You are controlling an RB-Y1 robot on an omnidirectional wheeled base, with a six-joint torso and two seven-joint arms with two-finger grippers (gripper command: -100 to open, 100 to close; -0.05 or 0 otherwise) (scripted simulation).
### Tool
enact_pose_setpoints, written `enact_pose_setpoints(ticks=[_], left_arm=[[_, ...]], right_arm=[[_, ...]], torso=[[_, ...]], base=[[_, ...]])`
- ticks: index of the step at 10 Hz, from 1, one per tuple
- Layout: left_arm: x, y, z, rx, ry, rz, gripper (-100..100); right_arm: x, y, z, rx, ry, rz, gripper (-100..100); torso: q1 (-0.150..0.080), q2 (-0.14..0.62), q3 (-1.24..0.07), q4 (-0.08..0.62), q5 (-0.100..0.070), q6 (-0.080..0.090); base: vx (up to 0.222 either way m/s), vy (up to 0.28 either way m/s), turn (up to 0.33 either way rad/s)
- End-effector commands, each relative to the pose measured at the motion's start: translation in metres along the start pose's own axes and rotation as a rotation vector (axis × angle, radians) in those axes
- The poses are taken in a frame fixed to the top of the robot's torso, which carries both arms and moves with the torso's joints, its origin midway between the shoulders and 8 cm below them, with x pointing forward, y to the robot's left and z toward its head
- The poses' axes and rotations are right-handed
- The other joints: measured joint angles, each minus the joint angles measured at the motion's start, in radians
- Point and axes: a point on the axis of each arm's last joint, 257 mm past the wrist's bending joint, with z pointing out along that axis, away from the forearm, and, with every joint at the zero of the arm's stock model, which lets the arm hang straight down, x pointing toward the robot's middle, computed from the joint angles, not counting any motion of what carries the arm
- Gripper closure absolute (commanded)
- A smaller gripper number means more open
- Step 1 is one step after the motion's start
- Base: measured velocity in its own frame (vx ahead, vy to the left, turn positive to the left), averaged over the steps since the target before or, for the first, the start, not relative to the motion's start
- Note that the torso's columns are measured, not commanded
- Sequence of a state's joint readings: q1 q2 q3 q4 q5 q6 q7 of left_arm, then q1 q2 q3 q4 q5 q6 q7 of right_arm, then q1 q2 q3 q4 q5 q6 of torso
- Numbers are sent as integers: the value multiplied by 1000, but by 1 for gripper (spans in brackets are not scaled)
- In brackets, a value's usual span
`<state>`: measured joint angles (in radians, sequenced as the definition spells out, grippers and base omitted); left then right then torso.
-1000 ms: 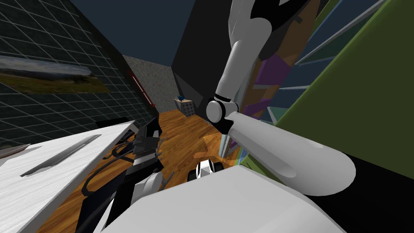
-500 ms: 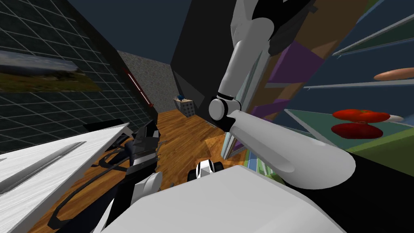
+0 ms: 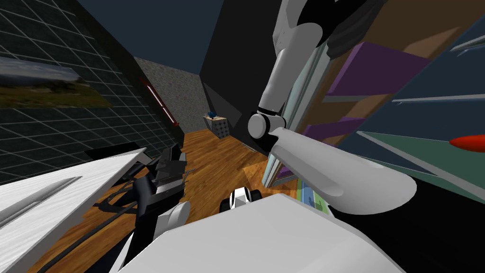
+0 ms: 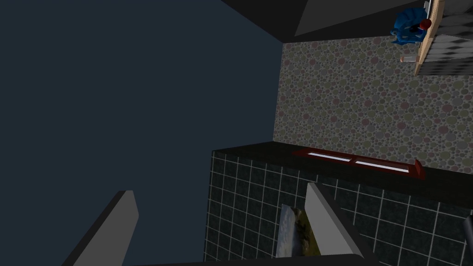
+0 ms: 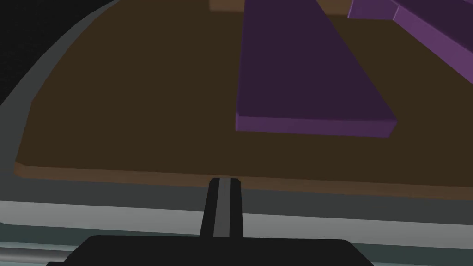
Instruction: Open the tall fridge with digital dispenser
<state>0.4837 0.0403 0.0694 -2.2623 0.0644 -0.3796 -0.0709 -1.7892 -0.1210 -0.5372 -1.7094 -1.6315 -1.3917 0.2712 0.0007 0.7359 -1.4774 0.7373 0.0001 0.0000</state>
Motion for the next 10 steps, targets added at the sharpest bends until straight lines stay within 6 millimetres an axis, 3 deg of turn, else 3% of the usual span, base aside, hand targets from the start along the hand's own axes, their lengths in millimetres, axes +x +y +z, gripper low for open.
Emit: enact_pose_setpoints(ticks=[1,2,10], left_arm=[[0,0,0,0,0,0,0],[0,0,0,0,0,0,0],[0,0,0,0,0,0,0]], right_arm=[[4,0,1,2,15,-1,100],[9,-13,-1,12,12,-10,-100],[37,-64,-12,47,-1,-55,-100]], torso=[[0,1,1,0,0,0],[-3,8,5,2,-1,0],[0,5,3,2,0,0]], base=[[95,38,-2],[96,11,13],[143,-23,8]])
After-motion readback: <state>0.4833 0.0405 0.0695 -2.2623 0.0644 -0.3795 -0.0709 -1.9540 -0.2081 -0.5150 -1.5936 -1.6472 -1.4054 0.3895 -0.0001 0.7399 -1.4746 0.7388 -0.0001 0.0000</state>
